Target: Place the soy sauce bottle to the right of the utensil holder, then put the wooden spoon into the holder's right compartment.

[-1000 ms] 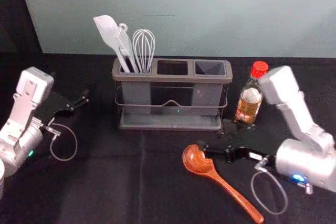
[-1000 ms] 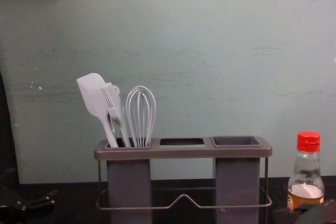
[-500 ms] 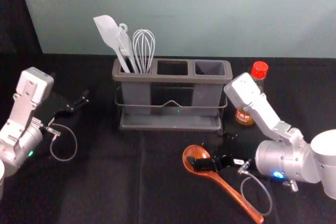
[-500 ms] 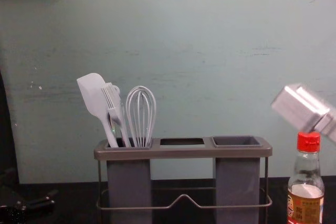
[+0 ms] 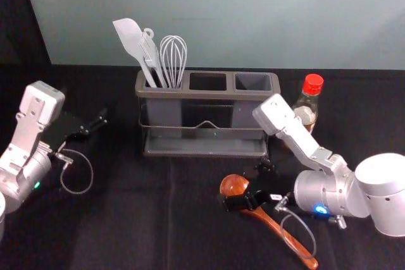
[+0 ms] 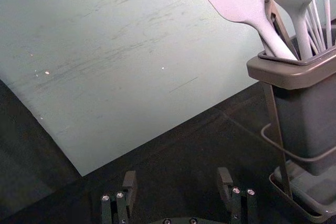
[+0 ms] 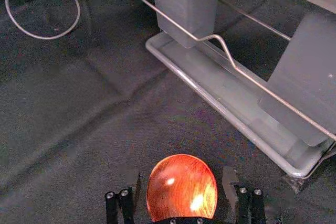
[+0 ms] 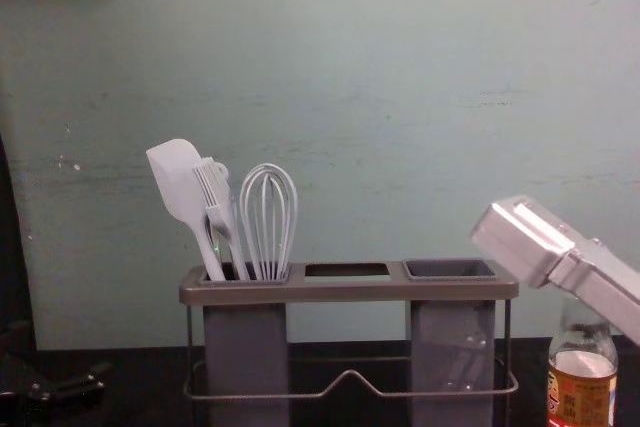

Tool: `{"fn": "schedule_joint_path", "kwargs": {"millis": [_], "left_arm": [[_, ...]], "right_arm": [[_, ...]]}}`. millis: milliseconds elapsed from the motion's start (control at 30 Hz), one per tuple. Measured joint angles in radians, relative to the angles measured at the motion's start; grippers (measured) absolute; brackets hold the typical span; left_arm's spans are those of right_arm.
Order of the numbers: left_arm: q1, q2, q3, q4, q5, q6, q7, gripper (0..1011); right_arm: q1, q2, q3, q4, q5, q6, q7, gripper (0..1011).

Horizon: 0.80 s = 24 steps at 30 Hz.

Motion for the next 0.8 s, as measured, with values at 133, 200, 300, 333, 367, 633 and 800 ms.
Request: {"fn": "schedule_joint_path", "kwargs": {"millis": [133, 200, 300, 333, 367, 633, 800], "left_arm": [[0.0, 0.0, 0.0, 0.0, 0.0, 0.0, 0.0, 1005], [0.0, 0.0, 0.0, 0.0, 0.0, 0.0, 0.0, 1005], [0.0, 0.0, 0.0, 0.0, 0.0, 0.0, 0.0, 1005], [0.0, 0.0, 0.0, 0.0, 0.0, 0.0, 0.0, 1005], [0.0, 0.0, 0.0, 0.0, 0.0, 0.0, 0.0, 1005], [0.0, 0.0, 0.0, 0.0, 0.0, 0.0, 0.0, 1005], [0.0, 0.0, 0.0, 0.0, 0.0, 0.0, 0.0, 1005]], "right_arm": [[0.006, -0.006, -0.006, 0.005, -0.019, 0.003, 0.002, 1002], [0.009, -0.01, -0.009, 0.008, -0.03, 0.005, 0.003, 1002], [0.013, -0.015, -0.01, 0.015, -0.041, 0.006, 0.008, 1002], [0.014, -0.016, -0.011, 0.017, -0.044, 0.006, 0.01, 1002], [0.015, -0.017, -0.012, 0.019, -0.046, 0.007, 0.012, 1002], [0.018, -0.03, -0.01, 0.037, -0.068, 0.008, 0.027, 1002], [0.016, -0.038, -0.005, 0.048, -0.077, 0.008, 0.033, 1002]]}}
